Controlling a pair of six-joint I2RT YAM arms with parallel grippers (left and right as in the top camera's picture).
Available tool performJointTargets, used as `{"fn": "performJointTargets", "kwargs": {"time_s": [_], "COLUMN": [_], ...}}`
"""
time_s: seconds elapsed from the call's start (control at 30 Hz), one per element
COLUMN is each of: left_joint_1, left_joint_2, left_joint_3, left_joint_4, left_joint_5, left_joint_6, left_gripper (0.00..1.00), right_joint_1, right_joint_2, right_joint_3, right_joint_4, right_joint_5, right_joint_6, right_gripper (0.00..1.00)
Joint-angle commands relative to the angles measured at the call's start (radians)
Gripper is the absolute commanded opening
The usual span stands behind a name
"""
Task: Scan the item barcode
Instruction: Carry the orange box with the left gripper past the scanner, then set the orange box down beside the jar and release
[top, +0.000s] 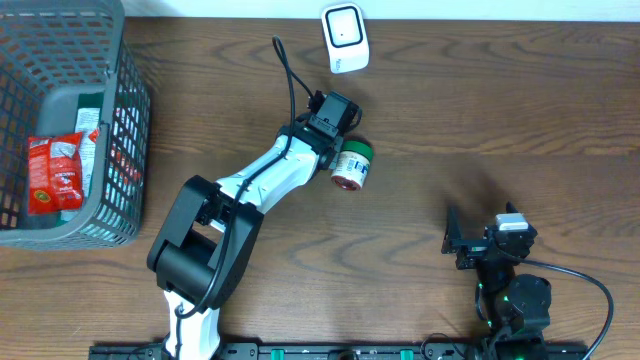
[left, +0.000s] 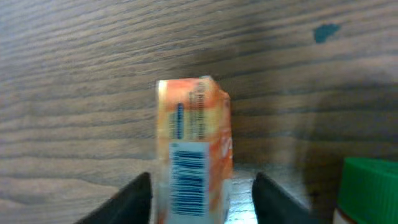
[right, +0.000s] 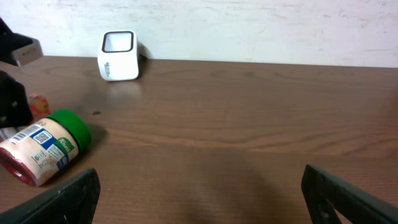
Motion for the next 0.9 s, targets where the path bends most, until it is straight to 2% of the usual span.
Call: {"fn": "performJointTargets", "kwargs": {"time_s": [0.0, 0.07, 0.2, 0.47, 0.7, 0.87], "left_joint_1": [0.002, 0.002, 0.002, 0.010, 0.080, 0.228], "left_joint_2": [0.008, 0.004, -0.019, -0.150, -0.364, -0.517], "left_joint_3": [-0.008, -0.008, -0.004, 0.044, 0.169, 0.237], "left_joint_4": [-0.008, -0.008, -0.008, -0.010, -0.073, -0.079], "left_joint_5": [0.020, 0.020, 0.016, -0.048, -0.121, -0.134], "left_joint_6": [0.005, 0.005, 0.005, 0.059, 0.110, 0.111], "left_gripper": [0.63, 0.71, 0.79, 0.89, 0.90, 0.90], "right_joint_1": [-0.005, -0.005, -0.005, -0.005, -0.005, -0.005], "right_joint_2": [-0.002, -0.002, -0.002, -0.002, -0.002, -0.002], "right_joint_3": [-0.001, -0.001, -0.001, -0.001, -0.001, -0.001], "right_joint_4": [-0.003, -0.003, -0.003, -0.003, -0.003, -0.003], "right_joint_5": [0.009, 0.009, 0.009, 0.009, 0.009, 0.009], "right_joint_6": [0.013, 0.013, 0.013, 0.013, 0.013, 0.013], "right_gripper": [0.99, 0.99, 0.99, 0.99, 0.99, 0.99]}}
